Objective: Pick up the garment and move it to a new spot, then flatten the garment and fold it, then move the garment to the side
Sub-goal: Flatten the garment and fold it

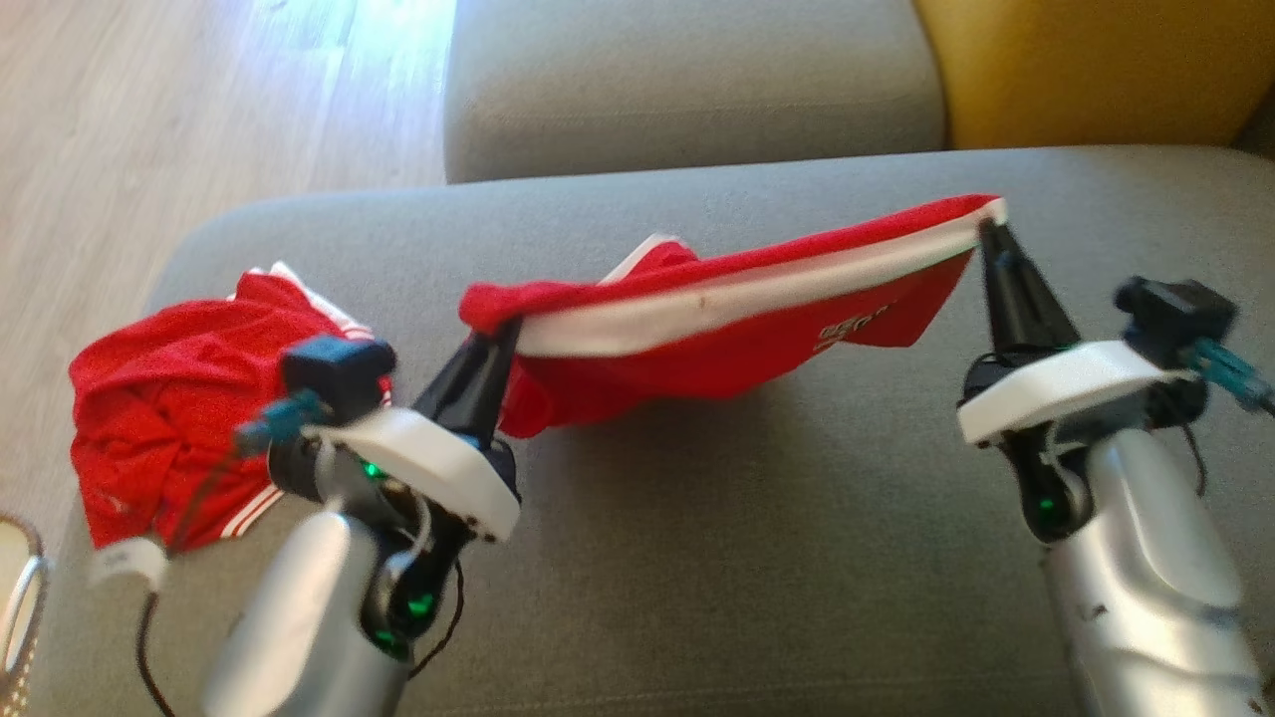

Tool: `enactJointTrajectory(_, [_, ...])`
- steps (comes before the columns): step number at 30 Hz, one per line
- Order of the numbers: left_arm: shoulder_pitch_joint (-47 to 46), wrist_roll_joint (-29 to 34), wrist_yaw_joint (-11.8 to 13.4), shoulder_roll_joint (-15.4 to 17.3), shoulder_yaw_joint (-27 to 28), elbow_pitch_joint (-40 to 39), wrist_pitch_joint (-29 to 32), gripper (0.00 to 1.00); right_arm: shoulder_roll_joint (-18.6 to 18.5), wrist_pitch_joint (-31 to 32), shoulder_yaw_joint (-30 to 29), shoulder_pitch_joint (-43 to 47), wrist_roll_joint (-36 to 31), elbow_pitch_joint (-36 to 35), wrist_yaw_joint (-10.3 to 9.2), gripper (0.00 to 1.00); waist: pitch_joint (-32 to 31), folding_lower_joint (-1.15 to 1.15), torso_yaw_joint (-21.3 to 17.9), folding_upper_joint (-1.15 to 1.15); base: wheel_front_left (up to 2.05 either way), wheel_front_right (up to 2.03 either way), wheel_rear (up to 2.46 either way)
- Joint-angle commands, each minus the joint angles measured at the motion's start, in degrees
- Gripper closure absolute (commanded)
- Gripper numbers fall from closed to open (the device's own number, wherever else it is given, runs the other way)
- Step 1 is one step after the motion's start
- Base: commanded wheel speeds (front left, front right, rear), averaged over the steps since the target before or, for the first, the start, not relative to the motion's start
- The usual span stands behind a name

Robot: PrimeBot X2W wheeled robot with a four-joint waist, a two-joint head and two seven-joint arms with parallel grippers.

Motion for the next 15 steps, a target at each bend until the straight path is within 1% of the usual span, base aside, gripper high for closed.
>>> enactJointTrajectory(1, [-2.6, -4.1, 0.1, 0.1, 4.0, -5.5, 3.3, 1.0, 0.5, -0.5, -0.4, 0.3, 0.7, -5.8, -0.02, 1.0, -1.5, 0.01, -1.3, 0.0, 0.0, 0.0, 0.0])
enactJointTrajectory(4, [-1.5, -10.1, 1.8, -0.9, 6.1, -10.6, 8.6, 1.0, 0.5, -0.5, -1.7, 3.5, 1.6, -11.5, -0.02, 1.0, -2.3, 0.01, -1.9, 0.0, 0.0, 0.0, 0.0])
enactJointTrajectory(10, [1.5, -20.4, 7.0, -2.3, 8.8, -20.1, 16.3, 1.0, 0.5, 0.5, -2.3, 10.1, 3.6, -20.4, -0.02, 1.0, -2.9, 0.01, -3.1, 0.0, 0.0, 0.0, 0.0])
enactJointTrajectory(12, [2.1, -22.2, 8.1, -2.4, 9.0, -22.9, 18.0, 1.0, 0.5, 1.5, -2.5, 11.6, 4.1, -23.0, -0.02, 1.0, -2.8, 0.01, -3.4, 0.0, 0.0, 0.0, 0.0])
enactJointTrajectory(15, [2.2, -23.3, 9.3, -1.9, 9.2, -26.3, 20.4, 1.0, 0.5, 3.3, -3.1, 12.9, 4.2, -26.5, -0.02, 1.0, -2.4, 0.01, -3.9, 0.0, 0.0, 0.0, 0.0])
